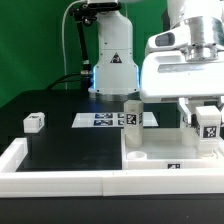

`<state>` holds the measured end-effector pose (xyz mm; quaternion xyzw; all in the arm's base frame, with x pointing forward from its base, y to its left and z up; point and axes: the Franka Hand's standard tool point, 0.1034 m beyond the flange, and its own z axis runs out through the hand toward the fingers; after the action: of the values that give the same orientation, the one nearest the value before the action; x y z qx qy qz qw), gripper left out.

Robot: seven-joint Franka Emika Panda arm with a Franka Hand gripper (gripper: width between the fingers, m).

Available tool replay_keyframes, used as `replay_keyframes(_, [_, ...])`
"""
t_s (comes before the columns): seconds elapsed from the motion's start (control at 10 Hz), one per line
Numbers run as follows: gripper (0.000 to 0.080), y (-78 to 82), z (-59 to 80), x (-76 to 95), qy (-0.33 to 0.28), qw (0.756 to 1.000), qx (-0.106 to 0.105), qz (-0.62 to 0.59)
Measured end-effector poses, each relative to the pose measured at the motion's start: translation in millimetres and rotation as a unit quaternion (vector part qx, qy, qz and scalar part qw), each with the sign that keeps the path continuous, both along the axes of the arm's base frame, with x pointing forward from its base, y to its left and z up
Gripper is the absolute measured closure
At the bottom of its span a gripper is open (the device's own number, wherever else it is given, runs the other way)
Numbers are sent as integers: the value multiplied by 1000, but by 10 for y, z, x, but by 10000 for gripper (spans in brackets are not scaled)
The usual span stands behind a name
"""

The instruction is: Assemble square table

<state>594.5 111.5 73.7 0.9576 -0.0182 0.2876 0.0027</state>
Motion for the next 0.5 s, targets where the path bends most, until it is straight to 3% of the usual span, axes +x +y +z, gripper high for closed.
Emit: replay_keyframes(0.5, [509, 81, -14, -21, -6, 1000, -3, 6])
